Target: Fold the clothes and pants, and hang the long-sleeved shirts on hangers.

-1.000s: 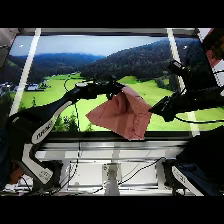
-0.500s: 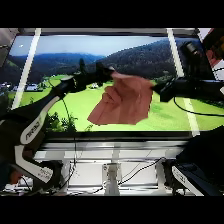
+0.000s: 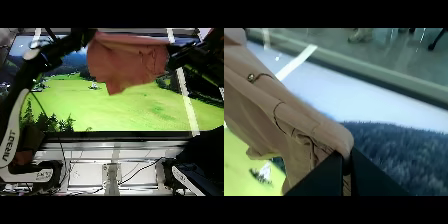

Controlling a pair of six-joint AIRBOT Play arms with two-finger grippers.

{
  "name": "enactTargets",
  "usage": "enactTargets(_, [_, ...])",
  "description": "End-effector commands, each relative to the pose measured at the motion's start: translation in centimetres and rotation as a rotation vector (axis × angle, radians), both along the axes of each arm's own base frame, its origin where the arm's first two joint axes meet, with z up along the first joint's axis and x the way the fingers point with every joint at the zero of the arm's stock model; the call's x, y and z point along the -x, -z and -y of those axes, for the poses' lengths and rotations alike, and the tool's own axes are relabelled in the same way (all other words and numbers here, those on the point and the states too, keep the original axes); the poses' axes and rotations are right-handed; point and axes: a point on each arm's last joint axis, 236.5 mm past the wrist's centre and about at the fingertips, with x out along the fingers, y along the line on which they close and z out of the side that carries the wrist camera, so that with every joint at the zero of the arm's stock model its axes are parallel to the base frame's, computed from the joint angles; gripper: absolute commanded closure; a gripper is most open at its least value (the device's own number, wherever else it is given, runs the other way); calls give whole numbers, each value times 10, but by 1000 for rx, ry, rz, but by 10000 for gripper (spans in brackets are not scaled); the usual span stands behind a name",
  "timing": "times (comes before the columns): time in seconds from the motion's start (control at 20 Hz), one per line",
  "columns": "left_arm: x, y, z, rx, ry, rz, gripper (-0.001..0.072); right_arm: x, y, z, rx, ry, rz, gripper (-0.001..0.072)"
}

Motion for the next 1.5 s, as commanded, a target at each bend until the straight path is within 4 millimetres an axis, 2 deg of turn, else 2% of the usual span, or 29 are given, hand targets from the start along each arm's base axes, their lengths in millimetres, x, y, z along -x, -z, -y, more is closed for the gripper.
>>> enactTargets(0.0, [23, -61, -13, -102, -70, 186, 698, 4, -31, -12, -1, -23, 74, 690])
enactTargets(0.05, [31, -60, -10, -166, -64, 213, 698, 8, -27, -22, 8, -55, 57, 690])
enactTargets(0.1, [40, -50, -4, -231, -39, 199, 698, 15, -17, -32, 23, -96, 15, 690])
enactTargets(0.15, [47, -30, 3, -311, -3, 149, 698, 25, 2, -43, 57, -151, -55, 690])
enactTargets(0.2, [56, 5, 6, -436, 40, 65, 698, 37, 24, -48, 106, -202, -141, 689])
enactTargets(0.25, [63, 46, 0, -579, 65, -44, 698, 51, 47, -50, 157, -247, -230, 690])
enactTargets(0.3, [70, 90, -20, -737, 56, -187, 698, 65, 72, -47, 222, -280, -326, 689])
enactTargets(0.35, [78, 125, -45, -869, 25, -317, 697, 79, 96, -42, 279, -306, -418, 690])
enactTargets(0.4, [92, 153, -67, -987, 17, -434, 697, 97, 119, -36, 327, -339, -520, 690])
enactTargets(0.45, [111, 172, -80, -1060, 53, -529, 696, 114, 139, -34, 351, -374, -614, 689])
enactTargets(0.5, [135, 188, -84, -1101, 127, -619, 696, 132, 157, -34, 352, -410, -706, 690])
enactTargets(0.6, [175, 207, -77, -1109, 271, -740, 695, 161, 182, -42, 302, -470, -852, 690])
enactTargets(0.75, [209, 231, -58, -1107, 408, -814, 696, 198, 217, -44, 267, -533, -1030, 689])
enactTargets(0.9, [254, 256, -59, -1175, 549, -932, 695, 237, 241, -41, 246, -583, -1210, 689])
enactTargets(0.95, [269, 262, -61, -1196, 592, -971, 695, 242, 245, -42, 239, -593, -1235, 689])
enactTargets(1.0, [279, 268, -62, -1210, 621, -999, 694, 241, 249, -42, 232, -582, -1237, 641])
enactTargets(1.1, [293, 278, -63, -1221, 639, -1061, 656, 232, 251, -44, 202, -529, -1227, 302])
enactTargets(1.2, [303, 287, -64, -1233, 661, -1094, 650, 224, 252, -44, 199, -509, -1199, 276])
enactTargets(1.35, [312, 294, -67, -1244, 683, -1123, 556, 199, 253, -45, 189, -448, -1116, 276])
enactTargets(1.4, [313, 294, -67, -1245, 685, -1127, 426, 187, 253, -46, 174, -417, -1075, 276])
enactTargets(1.45, [314, 295, -68, -1246, 687, -1131, 187, 171, 251, -47, 152, -375, -1023, 276])
